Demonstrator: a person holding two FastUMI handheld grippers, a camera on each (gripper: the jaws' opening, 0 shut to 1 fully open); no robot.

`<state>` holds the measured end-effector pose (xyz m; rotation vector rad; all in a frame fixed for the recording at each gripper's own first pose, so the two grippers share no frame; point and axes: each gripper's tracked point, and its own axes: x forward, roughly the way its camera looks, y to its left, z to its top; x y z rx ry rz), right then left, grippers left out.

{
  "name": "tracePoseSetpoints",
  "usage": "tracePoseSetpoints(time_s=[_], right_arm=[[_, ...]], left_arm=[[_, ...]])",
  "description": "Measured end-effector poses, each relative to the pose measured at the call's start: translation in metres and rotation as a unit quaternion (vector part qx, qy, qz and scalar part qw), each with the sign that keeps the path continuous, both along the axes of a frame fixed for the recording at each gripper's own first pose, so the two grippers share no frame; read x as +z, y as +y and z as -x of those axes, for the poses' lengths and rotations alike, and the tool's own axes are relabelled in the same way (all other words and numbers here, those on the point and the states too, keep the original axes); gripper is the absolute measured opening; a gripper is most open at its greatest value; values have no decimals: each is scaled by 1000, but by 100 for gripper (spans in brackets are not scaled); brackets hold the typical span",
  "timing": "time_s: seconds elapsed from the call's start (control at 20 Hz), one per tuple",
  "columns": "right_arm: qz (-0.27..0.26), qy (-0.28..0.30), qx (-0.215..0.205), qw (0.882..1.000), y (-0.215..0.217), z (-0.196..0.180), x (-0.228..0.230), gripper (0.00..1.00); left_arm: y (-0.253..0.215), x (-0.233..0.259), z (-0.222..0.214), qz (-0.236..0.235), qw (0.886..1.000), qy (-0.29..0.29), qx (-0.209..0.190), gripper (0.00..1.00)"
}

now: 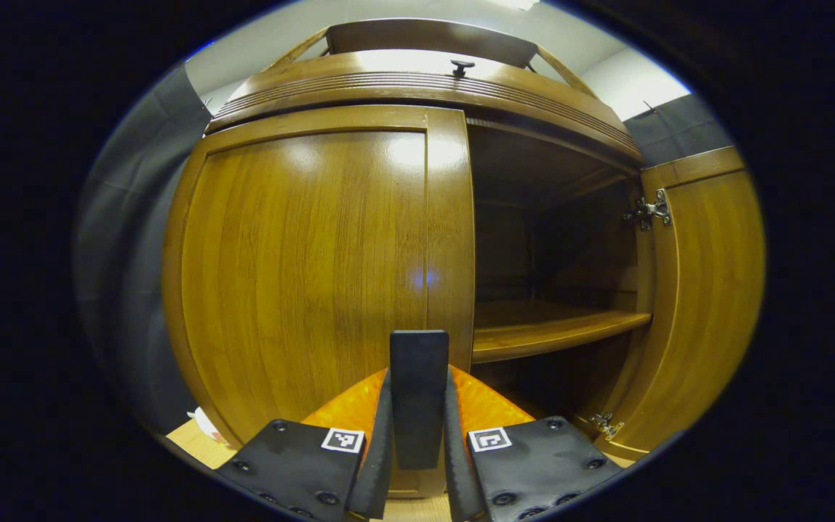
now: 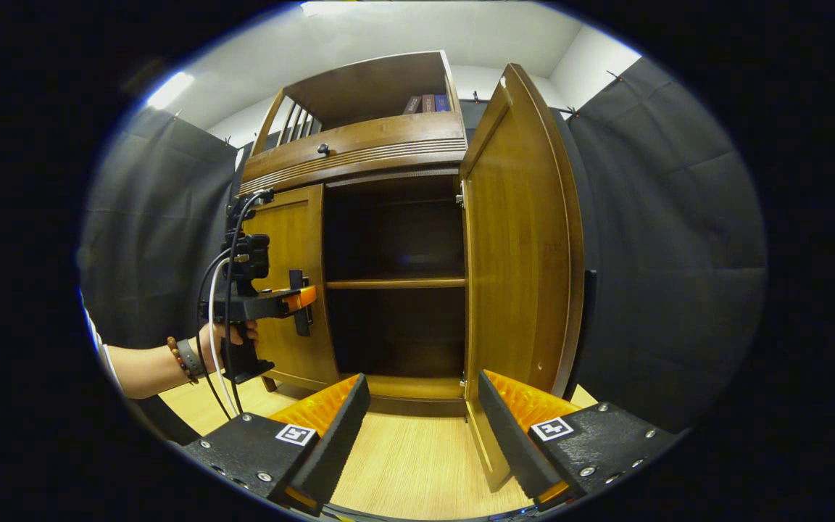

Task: Open the right door of the double-door shoe cabinet with the right hand, and open the left door with the left hand.

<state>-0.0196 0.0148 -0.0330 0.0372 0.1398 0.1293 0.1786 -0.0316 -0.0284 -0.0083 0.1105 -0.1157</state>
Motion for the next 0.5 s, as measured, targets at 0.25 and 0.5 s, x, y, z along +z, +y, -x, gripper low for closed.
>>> tracePoseSetpoints(time_s=[0.25, 0.5], right_arm=[[4, 6, -1, 1000, -1, 1, -7, 93], [12, 11, 2, 1000, -2, -2, -11, 92]], left_arm=[[6, 5, 30, -2, 1000, 16, 10, 40], [18, 13, 70, 3, 1000, 17, 1, 40]])
